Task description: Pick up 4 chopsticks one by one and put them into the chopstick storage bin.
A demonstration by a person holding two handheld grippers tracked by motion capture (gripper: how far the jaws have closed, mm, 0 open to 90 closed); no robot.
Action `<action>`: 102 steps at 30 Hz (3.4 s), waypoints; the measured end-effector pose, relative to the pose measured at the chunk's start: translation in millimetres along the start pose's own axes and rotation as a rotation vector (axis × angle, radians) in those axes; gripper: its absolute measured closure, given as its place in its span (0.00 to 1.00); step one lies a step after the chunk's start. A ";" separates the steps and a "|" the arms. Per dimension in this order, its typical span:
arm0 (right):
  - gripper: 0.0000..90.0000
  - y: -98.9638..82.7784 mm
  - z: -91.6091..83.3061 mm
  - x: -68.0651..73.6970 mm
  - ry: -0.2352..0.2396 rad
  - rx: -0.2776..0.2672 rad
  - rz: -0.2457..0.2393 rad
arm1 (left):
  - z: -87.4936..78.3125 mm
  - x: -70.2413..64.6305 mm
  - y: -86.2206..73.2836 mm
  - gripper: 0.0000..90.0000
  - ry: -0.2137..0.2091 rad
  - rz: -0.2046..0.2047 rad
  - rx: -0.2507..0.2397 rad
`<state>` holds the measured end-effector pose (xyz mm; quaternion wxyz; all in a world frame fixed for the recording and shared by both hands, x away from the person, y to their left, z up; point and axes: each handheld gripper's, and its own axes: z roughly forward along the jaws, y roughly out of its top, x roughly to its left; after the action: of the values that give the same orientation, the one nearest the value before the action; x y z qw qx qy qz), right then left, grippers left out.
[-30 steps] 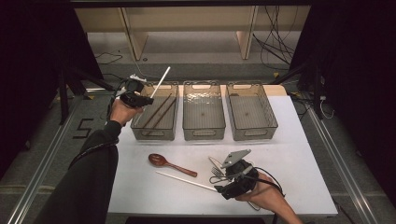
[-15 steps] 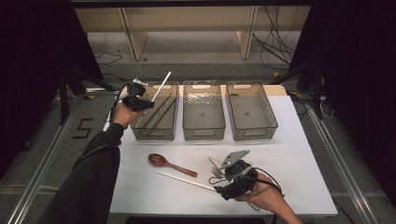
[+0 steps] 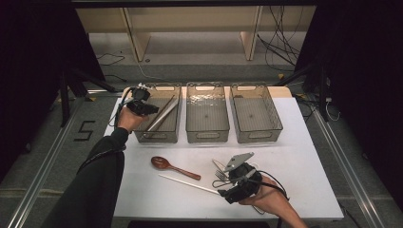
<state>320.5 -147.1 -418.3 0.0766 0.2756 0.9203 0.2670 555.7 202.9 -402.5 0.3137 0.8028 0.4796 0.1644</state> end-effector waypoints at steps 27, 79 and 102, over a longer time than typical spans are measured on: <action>0.33 12.4 7.0 7.1 0.007 0.034 -0.052 | -92.4 -65.6 -57.3 0.27 -0.296 0.052 -0.172; 0.88 19.0 56.9 9.8 0.060 0.381 -0.195 | -120.9 -118.3 -136.5 0.20 -0.338 0.191 -0.203; 0.94 24.5 40.0 13.0 0.068 0.350 -0.275 | -97.0 -142.3 -144.2 0.23 -0.369 0.348 -0.062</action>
<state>332.6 -104.8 -439.0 0.0322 0.1473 0.9835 0.0995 335.6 161.7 -419.9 0.3876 0.8796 0.2636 0.0810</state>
